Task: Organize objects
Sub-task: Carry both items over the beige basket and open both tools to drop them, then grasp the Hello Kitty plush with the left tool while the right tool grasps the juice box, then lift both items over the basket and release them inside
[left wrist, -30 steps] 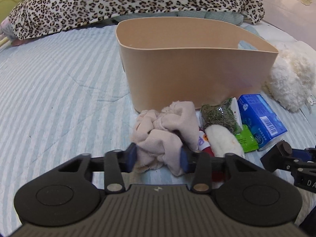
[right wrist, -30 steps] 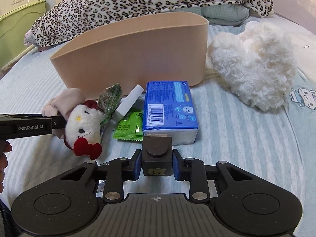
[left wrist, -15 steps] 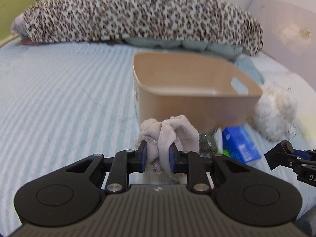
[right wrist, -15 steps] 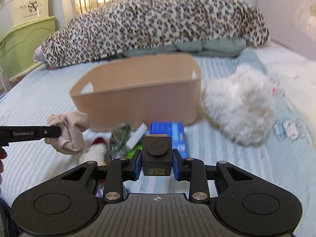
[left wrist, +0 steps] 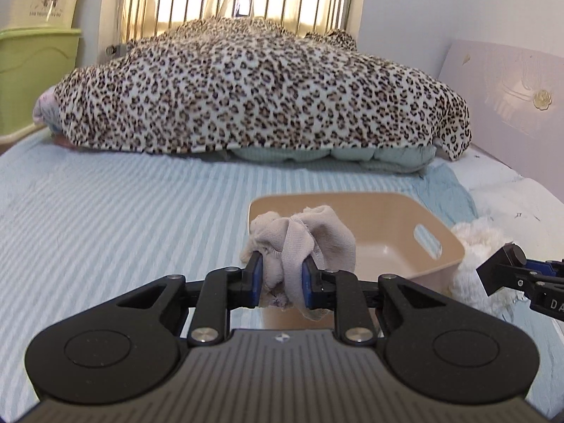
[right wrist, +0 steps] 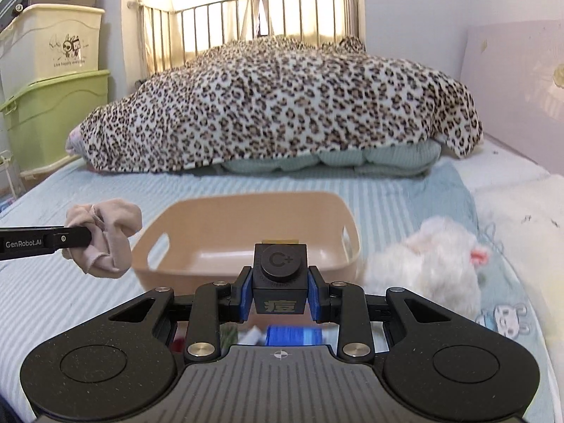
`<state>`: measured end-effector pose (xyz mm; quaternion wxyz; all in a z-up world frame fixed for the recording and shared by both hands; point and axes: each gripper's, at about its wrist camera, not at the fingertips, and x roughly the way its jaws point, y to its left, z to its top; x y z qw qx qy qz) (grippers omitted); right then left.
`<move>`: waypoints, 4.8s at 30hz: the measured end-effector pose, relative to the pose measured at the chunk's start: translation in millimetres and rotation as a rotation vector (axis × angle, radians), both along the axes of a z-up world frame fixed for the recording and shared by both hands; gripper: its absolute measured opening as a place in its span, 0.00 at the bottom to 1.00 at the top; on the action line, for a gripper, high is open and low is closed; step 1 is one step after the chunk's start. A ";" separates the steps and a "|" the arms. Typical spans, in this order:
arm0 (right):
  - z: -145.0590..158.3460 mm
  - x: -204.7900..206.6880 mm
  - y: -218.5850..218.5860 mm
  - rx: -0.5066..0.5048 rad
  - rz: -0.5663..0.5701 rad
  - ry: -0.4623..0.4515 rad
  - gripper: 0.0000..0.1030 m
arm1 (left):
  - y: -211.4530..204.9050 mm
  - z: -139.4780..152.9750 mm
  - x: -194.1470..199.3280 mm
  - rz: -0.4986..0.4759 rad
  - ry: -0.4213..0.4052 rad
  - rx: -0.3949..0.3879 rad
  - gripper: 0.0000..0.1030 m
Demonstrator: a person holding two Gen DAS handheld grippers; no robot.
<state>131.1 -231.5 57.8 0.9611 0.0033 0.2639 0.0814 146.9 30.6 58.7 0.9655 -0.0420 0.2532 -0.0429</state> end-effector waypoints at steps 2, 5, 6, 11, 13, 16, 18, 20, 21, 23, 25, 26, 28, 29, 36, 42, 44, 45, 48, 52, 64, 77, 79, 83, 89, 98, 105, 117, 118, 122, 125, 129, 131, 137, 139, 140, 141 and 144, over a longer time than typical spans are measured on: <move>4.3 9.3 -0.1 -0.001 -0.004 -0.014 0.28 | -4.1 4.4 8.2 -0.004 -0.015 0.008 0.23; 7.9 25.2 -0.6 0.004 -0.011 -0.028 0.28 | -14.4 8.3 23.4 -0.013 -0.037 0.031 0.23; 8.7 31.6 -0.8 0.001 -0.013 -0.032 0.28 | -17.8 9.1 30.1 -0.016 -0.040 0.034 0.23; 4.5 66.2 4.2 -0.033 -0.019 -0.042 0.28 | -37.5 -1.3 70.8 -0.014 -0.023 0.062 0.23; 0.3 80.5 7.6 -0.051 -0.021 -0.035 0.28 | -43.6 -12.7 84.6 -0.004 -0.006 0.089 0.22; -9.9 99.8 13.1 -0.081 -0.025 -0.005 0.28 | -52.0 -34.0 104.4 0.005 0.043 0.123 0.22; -17.1 112.3 14.9 -0.072 -0.023 0.038 0.28 | -56.4 -46.7 114.8 0.006 0.074 0.138 0.22; -25.1 123.9 16.2 -0.065 -0.025 0.077 0.28 | -61.1 -57.8 124.1 -0.004 0.112 0.143 0.22; -30.7 129.5 17.3 -0.069 -0.027 0.096 0.28 | -64.5 -62.6 127.3 -0.008 0.124 0.161 0.22; -42.3 137.2 19.7 -0.078 -0.030 0.131 0.28 | -70.2 -71.3 131.7 -0.019 0.143 0.188 0.22; -55.1 142.8 22.8 -0.086 -0.034 0.168 0.28 | -73.6 -77.6 135.7 -0.028 0.168 0.203 0.22; -61.6 145.0 24.7 -0.094 -0.038 0.184 0.28 | -73.9 -80.4 137.3 -0.029 0.182 0.204 0.22; -71.2 149.1 26.2 -0.105 -0.051 0.210 0.28 | -72.0 -83.8 138.6 -0.027 0.216 0.193 0.23; -74.5 150.3 26.4 -0.104 -0.056 0.223 0.28 | -70.7 -85.3 138.4 -0.028 0.233 0.189 0.24; -56.9 135.8 23.2 -0.106 -0.071 0.177 0.61 | -65.5 -68.9 121.6 -0.034 0.233 0.206 0.53; -24.5 105.8 10.2 -0.069 -0.076 0.092 0.77 | -63.1 -41.3 96.7 -0.015 0.163 0.203 0.82; -14.8 94.5 7.5 -0.068 -0.078 0.071 0.80 | -61.3 -36.8 87.9 -0.012 0.172 0.191 0.86; -10.8 88.9 6.3 -0.069 -0.078 0.064 0.86 | -60.2 -34.7 82.9 -0.006 0.172 0.186 0.88; -4.7 67.1 5.3 -0.085 -0.074 0.041 0.95 | -56.1 -31.1 65.6 0.006 0.171 0.179 0.90; -7.8 40.4 6.9 -0.131 -0.061 0.044 0.98 | -51.4 -31.8 43.6 0.007 0.186 0.182 0.90; -62.6 -19.1 11.3 -0.135 -0.041 0.164 1.00 | -36.3 -67.2 -1.8 -0.011 0.285 0.197 0.90; -123.6 -43.0 19.2 -0.084 -0.004 0.316 1.00 | -17.8 -99.3 -28.1 -0.021 0.338 0.197 0.90; -127.4 -42.5 23.3 -0.081 0.004 0.330 1.00 | -15.2 -103.0 -29.8 -0.019 0.349 0.196 0.90; -133.9 -42.9 28.8 -0.082 0.024 0.345 1.00 | -10.1 -109.0 -32.7 -0.015 0.362 0.192 0.90; -140.2 -44.1 36.3 -0.057 0.046 0.372 1.00 | -4.7 -114.1 -32.4 -0.006 0.371 0.183 0.90; -143.2 -46.3 53.4 -0.089 0.104 0.368 0.95 | -5.9 -111.3 -29.7 0.006 0.358 0.144 0.90; -155.2 -31.8 39.8 -0.072 0.041 0.373 0.84 | -16.2 -107.2 -28.3 -0.019 0.343 0.116 0.90; -155.1 -29.1 17.7 -0.042 -0.012 0.342 0.80 | -64.9 -120.5 1.5 -0.086 0.391 0.070 0.90; -155.8 -28.5 17.8 -0.045 -0.010 0.339 0.80 | -66.6 -125.2 5.9 -0.083 0.418 0.055 0.90; -155.8 -26.1 17.1 -0.040 -0.009 0.331 0.78 | -66.6 -140.3 15.1 -0.078 0.481 -0.022 0.90; -154.3 -26.3 16.3 -0.038 -0.010 0.327 0.71 | -64.8 -143.6 15.2 -0.085 0.484 -0.050 0.86; -152.4 -27.4 14.8 -0.029 -0.006 0.325 0.54 | -65.1 -140.3 12.9 -0.170 0.477 -0.084 0.54; -151.5 -27.6 14.6 -0.029 -0.005 0.328 0.49 | -65.8 -138.2 10.7 -0.181 0.472 -0.076 0.53; -147.0 -32.4 13.1 -0.022 -0.003 0.326 0.45 | -60.9 -132.0 0.8 -0.188 0.454 -0.043 0.49; -145.7 -34.9 11.8 -0.023 -0.005 0.323 0.45 | -57.2 -129.2 -3.5 -0.188 0.448 -0.040 0.49; -144.6 -36.2 11.0 -0.021 -0.008 0.321 0.45 | -54.7 -126.9 -5.7 -0.189 0.444 -0.041 0.49; -143.5 -37.6 10.3 -0.020 -0.009 0.318 0.45 | -52.7 -124.9 -8.3 -0.190 0.439 -0.040 0.49; -137.1 -42.2 9.0 -0.017 -0.009 0.302 0.45 | -47.0 -117.7 -16.5 -0.195 0.421 -0.033 0.49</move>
